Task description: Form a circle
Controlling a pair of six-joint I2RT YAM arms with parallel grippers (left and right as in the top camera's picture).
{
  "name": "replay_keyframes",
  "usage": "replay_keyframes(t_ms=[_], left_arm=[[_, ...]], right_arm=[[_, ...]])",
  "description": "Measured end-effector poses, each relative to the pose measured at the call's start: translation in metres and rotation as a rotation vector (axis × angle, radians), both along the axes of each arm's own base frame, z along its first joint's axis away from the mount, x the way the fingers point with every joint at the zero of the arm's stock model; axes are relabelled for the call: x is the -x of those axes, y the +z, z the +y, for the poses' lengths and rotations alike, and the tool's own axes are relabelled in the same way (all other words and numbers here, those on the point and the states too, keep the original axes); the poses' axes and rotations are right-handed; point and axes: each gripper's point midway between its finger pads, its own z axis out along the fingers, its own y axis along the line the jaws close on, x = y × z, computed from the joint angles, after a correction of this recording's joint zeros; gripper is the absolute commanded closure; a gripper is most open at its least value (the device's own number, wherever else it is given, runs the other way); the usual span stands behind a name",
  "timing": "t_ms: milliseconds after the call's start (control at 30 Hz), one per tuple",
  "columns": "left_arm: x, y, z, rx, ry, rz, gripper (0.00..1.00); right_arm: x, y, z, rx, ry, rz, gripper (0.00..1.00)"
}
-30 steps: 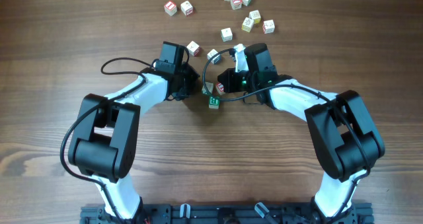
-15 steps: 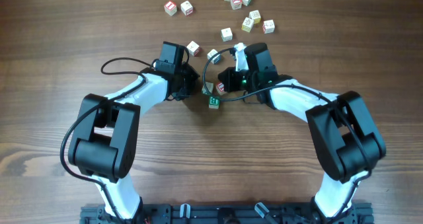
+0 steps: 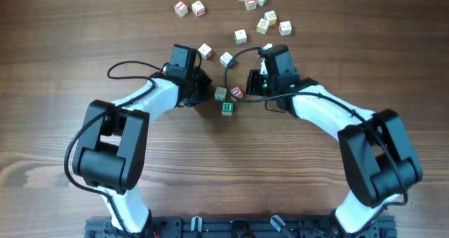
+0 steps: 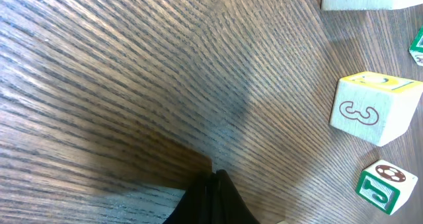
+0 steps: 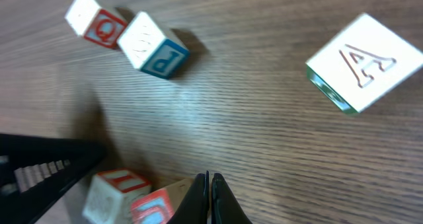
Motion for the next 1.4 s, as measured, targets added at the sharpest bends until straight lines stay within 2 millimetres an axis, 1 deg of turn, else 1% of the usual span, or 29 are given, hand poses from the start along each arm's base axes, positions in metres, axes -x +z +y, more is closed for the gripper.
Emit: replay_keyframes(t_ms=[167,267,367,700,867,1000,1267,1333,1400], left_arm=[[0.000,0.000,0.000,-0.006,0.000,-0.002,0.96],[0.000,0.000,0.000,-0.007,0.001,-0.003,0.96],[0.000,0.000,0.000,-0.008,0.001,-0.003,0.96],[0.000,0.000,0.000,-0.008,0.001,-0.003,0.96],[0.000,0.000,0.000,-0.008,0.001,-0.003,0.96],[0.000,0.000,0.000,-0.008,0.001,-0.003,0.96],[0.000,0.000,0.000,-0.008,0.001,-0.003,0.96],[0.000,0.000,0.000,-0.008,0.001,-0.003,0.96],[0.000,0.000,0.000,-0.008,0.001,-0.003,0.96]], right_arm=[[0.004,-0.018,0.001,-0.006,-0.013,0.051,0.95],[0.005,-0.024,0.001,-0.015,-0.022,0.072,0.95],[0.004,-0.023,0.003,-0.026,-0.020,0.068,0.95],[0.012,-0.021,0.016,-0.076,0.029,0.093,0.95],[0.018,-0.020,0.026,-0.079,0.064,0.093,0.95],[0.019,-0.019,0.029,-0.086,0.079,0.086,0.95],[0.017,-0.020,0.026,-0.073,0.067,0.081,0.95],[0.015,-0.021,0.023,-0.059,0.049,0.077,0.95],[0.016,-0.026,0.016,-0.032,0.005,0.096,0.95]])
